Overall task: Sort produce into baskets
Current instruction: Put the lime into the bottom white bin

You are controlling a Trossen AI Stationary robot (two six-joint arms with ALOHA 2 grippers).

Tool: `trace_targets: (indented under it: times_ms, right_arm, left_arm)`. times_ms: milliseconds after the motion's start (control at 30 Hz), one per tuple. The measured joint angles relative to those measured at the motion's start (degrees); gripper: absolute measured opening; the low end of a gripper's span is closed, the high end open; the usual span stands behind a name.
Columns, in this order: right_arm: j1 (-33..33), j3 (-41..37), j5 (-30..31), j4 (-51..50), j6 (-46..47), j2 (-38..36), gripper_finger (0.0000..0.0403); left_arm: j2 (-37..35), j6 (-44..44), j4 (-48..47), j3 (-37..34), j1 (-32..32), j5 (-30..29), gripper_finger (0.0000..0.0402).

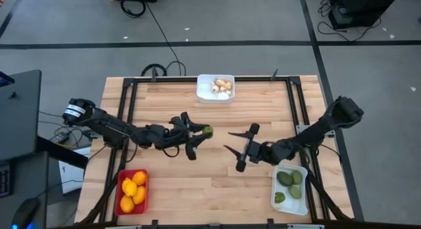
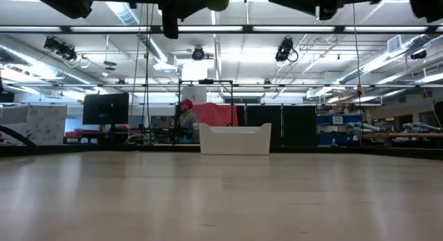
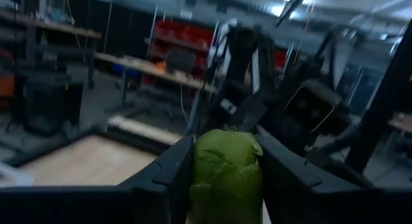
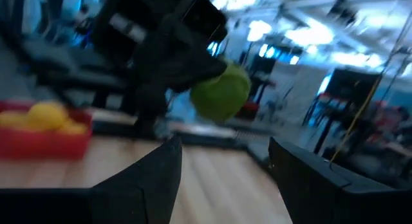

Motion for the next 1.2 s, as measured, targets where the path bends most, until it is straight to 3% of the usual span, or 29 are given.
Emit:
trace_targets:
  times_ms: [100,267,467,833,1200]
  right_arm:
    - [-2.6,0.0,-4.4,5.6,-3.0,2.2,0.0242]
    - [-5.1,1.2,-10.4,6.7,-5.5,5.0,0.0242]
    - [-6.3,3.2,-9.3,7.0,-5.7,7.0,0.0247]
    - [-6.9,3.6,-8.3,9.7,-5.9,7.0,0.0279]
    - [-8.8,3.8,-10.9,10.0,1.3,7.0,0.0254]
  left_arm:
    - [2.7,2.1,6.9,0.0,0.5,0.5,0.0158]
    - [7.2,2.9,12.4,0.8,1.1,3.6,0.0158]
    - [11.1,2.6,13.3,3.7,1.3,3.6,0.0158]
    - [11.5,1.0,14.5,4.1,1.3,3.6,0.0158]
    - [11.8,0.7,12.6,4.1,1.2,3.5,0.0158]
